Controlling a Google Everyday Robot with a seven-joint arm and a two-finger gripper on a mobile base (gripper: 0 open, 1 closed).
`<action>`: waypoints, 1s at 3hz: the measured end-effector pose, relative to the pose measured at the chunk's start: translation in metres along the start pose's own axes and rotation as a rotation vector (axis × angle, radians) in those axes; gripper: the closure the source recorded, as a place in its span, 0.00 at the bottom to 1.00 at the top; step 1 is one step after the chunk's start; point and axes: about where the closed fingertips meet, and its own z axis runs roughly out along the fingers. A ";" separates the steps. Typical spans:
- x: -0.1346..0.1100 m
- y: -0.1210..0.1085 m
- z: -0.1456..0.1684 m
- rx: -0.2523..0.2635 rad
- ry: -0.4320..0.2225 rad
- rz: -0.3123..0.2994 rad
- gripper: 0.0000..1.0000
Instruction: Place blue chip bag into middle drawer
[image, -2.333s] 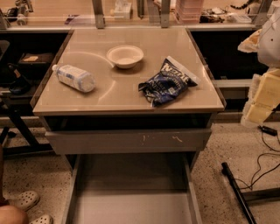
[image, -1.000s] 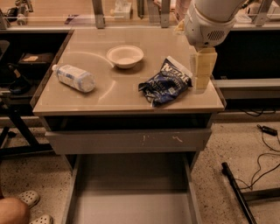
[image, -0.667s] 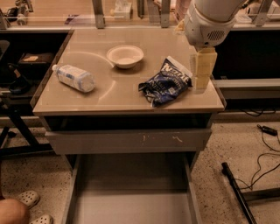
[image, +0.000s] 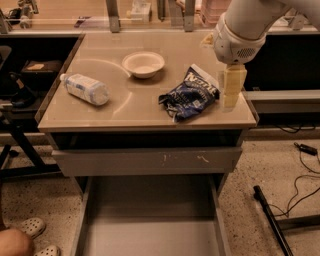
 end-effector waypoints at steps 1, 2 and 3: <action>0.009 -0.006 0.016 -0.007 0.001 -0.006 0.00; 0.015 -0.015 0.035 -0.030 0.004 -0.023 0.00; 0.012 -0.021 0.058 -0.063 -0.006 -0.036 0.00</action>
Offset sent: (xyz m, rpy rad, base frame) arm 0.0444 -0.0098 -0.0465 -0.0332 0.0490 0.0423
